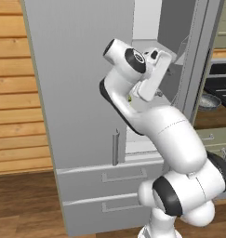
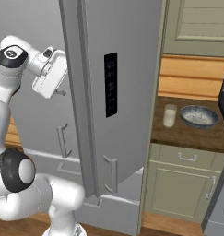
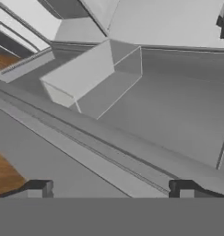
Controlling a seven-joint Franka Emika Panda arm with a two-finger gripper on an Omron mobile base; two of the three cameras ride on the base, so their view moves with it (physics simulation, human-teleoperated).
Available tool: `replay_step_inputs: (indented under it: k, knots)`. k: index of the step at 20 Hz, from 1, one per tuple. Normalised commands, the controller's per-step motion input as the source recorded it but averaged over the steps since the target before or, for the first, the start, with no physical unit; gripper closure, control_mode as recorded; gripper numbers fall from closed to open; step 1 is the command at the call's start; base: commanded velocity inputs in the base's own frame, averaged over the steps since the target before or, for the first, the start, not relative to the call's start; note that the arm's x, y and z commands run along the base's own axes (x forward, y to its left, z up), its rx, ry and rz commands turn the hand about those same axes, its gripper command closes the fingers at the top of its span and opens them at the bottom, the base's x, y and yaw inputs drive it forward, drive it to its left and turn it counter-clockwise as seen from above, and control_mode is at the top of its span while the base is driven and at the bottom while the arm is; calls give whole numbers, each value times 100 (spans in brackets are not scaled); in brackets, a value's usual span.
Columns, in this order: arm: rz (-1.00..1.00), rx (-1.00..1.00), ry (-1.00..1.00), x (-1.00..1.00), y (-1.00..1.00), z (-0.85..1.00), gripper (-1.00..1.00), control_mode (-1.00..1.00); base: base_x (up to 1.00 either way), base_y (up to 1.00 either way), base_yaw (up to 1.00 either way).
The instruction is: Grab a lemon wedge from the fridge and one ice cube from the ice bowl, and put them in the glass of lemonade.
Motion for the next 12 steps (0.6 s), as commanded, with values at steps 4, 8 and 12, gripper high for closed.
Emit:
replay_step_inputs:
  k: [4,8,12]
  knots:
    - [-31,-18,29,0,-54,11,-100,-100,0,0,0]
    - [-29,-13,26,-8,-54,12,-100,-100,0,0,0]
    - [-27,-3,22,-55,-71,16,-100,-100,0,0,0]
